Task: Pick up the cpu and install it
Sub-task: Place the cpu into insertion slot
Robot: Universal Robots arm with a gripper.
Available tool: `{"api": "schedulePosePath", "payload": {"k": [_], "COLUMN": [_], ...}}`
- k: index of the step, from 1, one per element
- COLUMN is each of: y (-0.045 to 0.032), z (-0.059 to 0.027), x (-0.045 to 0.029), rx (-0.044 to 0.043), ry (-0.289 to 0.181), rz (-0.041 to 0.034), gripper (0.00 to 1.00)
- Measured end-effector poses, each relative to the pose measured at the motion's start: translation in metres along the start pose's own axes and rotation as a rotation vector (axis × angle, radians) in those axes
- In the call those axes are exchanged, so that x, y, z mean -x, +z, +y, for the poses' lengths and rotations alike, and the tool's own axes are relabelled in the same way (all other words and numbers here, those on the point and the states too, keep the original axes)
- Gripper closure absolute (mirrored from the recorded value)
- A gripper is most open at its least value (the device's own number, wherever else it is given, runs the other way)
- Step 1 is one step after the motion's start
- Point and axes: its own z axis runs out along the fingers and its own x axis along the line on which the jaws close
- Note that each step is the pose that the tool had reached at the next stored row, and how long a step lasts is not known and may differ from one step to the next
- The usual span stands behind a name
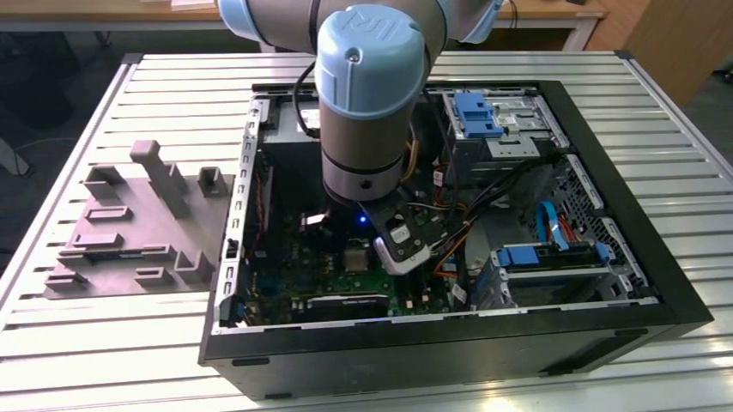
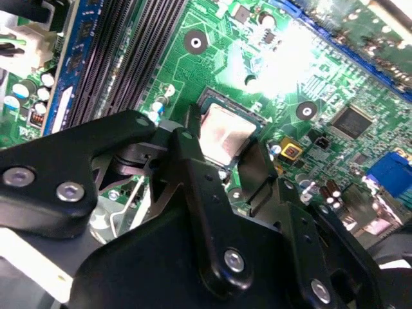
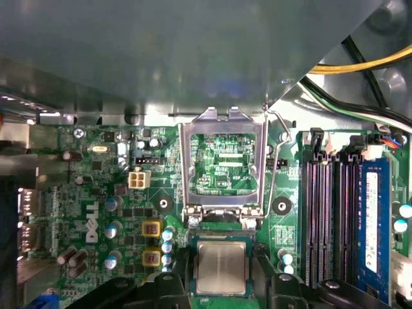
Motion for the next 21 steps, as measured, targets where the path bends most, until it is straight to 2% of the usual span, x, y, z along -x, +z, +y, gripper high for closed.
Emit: {"api": "schedulePosePath", "payload": {"k": [21], "y": [0.0000], "z": [-0.0023], "x": [0.0015], "rx": [0.0001], "ry": [0.000], "rz": [0.0004], "gripper": [0.50]}}
